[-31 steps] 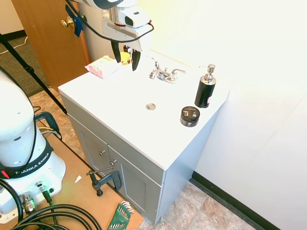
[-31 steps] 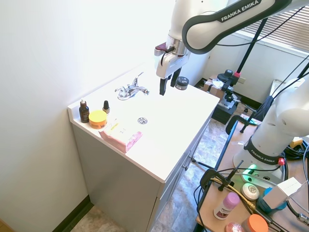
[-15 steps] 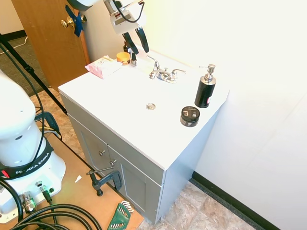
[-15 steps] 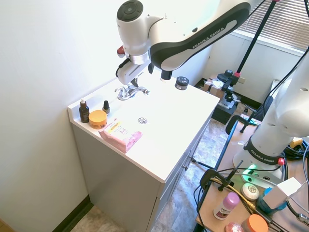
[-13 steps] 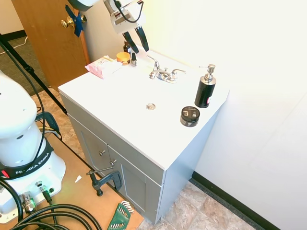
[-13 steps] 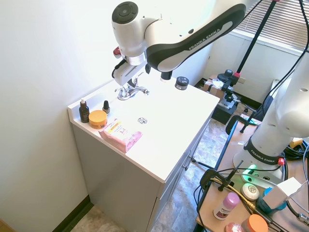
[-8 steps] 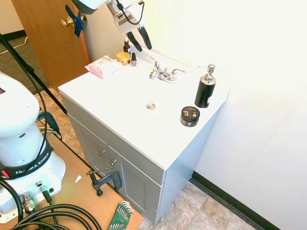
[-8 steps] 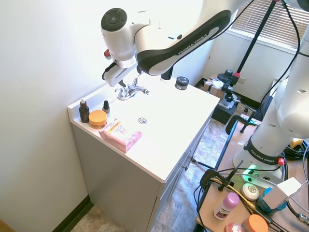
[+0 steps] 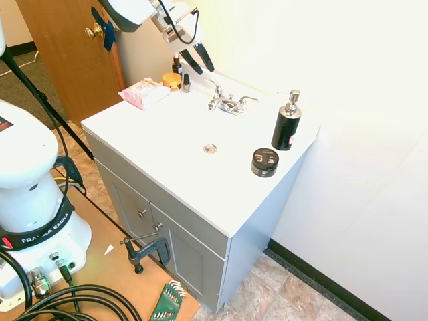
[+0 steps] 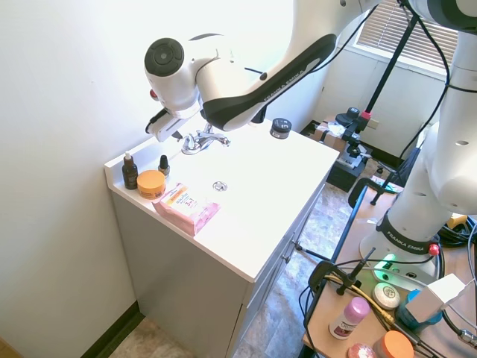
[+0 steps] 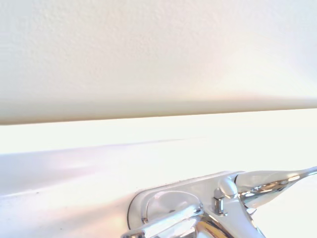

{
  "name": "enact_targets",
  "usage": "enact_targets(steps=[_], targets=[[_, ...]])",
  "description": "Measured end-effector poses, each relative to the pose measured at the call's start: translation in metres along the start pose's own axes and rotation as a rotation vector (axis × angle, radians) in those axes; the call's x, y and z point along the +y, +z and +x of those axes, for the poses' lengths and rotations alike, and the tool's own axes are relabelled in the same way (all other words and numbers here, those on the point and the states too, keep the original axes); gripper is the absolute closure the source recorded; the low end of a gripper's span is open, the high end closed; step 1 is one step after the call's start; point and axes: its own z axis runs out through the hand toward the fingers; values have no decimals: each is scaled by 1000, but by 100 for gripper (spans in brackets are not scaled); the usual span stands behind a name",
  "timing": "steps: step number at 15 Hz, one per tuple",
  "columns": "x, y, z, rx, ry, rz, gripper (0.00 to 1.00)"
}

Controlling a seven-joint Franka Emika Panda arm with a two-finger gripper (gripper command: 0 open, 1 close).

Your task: Turn on the hot water

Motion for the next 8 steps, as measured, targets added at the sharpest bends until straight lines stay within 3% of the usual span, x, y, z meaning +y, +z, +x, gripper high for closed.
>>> enact_targets(steps=[8], targets=[[-14, 26, 5, 4, 32, 13, 0]])
